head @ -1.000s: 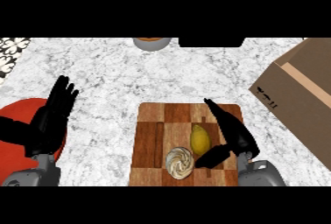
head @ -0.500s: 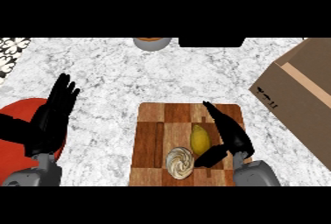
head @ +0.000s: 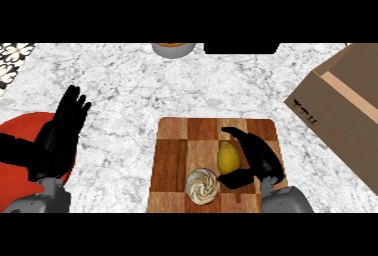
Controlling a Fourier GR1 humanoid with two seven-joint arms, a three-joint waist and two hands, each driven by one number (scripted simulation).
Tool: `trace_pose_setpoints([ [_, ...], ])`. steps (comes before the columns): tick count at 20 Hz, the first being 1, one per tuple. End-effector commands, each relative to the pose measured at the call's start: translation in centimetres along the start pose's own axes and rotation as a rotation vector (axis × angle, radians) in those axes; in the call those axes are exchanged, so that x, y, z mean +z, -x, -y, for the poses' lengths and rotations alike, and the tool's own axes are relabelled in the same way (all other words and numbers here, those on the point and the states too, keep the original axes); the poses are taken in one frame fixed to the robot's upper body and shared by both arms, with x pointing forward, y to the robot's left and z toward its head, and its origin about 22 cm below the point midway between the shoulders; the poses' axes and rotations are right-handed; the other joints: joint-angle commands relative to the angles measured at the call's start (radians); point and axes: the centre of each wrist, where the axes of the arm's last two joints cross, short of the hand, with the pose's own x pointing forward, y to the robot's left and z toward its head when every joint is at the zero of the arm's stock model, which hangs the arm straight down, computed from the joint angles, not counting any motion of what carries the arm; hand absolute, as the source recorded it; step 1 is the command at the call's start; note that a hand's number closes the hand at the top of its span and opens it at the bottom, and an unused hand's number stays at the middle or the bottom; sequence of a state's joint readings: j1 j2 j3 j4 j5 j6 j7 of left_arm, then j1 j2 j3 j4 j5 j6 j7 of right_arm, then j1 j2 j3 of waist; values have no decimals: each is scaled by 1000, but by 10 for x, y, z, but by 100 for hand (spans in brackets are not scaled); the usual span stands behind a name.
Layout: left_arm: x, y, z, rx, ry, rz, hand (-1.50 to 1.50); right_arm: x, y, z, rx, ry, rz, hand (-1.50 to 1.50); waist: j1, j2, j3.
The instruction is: Pick the lemon from the cutting board and place it in the cardboard box
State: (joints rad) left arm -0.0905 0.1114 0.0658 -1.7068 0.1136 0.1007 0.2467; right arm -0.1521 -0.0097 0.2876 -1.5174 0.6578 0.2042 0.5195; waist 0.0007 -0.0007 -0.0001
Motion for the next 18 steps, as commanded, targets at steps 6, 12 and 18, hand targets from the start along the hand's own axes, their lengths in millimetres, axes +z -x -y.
trace_pose_setpoints([
  [6, -8, -5, 7, -4, -23, 7, 0, -3, -1, 4, 159, 71, 85, 150, 0, 0, 0],
  [12, -2, 8, 3, -10, -17, -13, 0, 34, -13, -25, 306, 55, 238, 150, -6, -4, 0],
  [18, -4, 9, -8, -6, -33, -15, 0, 97, 0, -53, 637, -58, 547, 150, -18, -9, -1],
])
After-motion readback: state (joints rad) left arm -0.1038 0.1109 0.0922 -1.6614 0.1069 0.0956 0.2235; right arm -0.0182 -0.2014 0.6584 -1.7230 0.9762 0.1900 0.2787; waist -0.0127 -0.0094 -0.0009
